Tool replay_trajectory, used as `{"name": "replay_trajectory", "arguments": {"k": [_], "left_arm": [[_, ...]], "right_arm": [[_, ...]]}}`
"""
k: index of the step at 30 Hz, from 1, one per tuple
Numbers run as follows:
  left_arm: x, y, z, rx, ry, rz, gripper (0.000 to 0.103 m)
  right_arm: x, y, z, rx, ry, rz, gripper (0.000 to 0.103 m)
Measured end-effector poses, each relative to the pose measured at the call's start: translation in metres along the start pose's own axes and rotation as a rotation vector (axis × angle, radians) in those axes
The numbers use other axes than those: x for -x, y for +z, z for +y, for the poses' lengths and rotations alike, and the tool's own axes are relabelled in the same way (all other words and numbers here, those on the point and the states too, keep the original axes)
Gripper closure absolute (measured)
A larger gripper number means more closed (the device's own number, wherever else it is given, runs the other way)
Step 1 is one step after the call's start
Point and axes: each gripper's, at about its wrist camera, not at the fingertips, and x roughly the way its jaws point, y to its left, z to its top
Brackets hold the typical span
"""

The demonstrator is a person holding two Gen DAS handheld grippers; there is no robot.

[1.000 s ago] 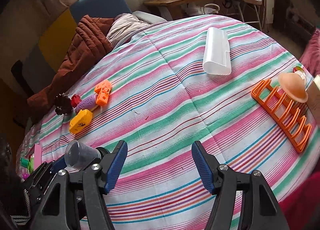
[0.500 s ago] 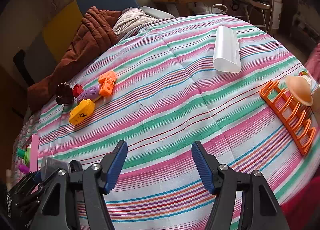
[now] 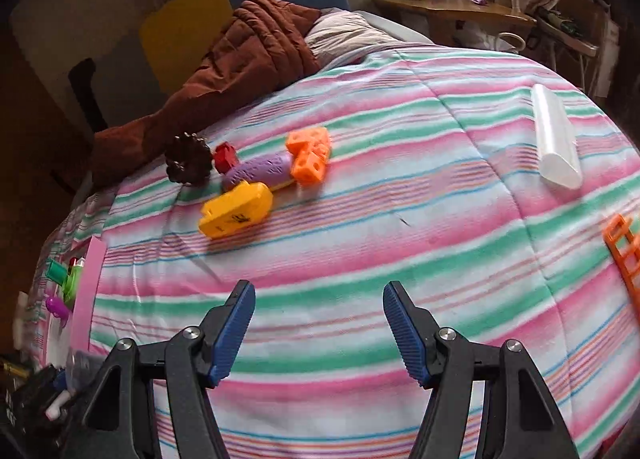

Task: Organize rigid objects
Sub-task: 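Lift the black canister with the left tool while the right tool grasps the yellow piece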

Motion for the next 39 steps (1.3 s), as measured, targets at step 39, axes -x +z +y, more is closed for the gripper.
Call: {"name": "replay_trajectory", "arguments": {"k": [39], "left_arm": [[0.015, -0.022, 0.026, 0.057, -0.031, -0.002, 0.059]], "right_arm": [[-0.05, 0.025, 0.045, 0.173, -0.02, 0.135, 0.036]]}}
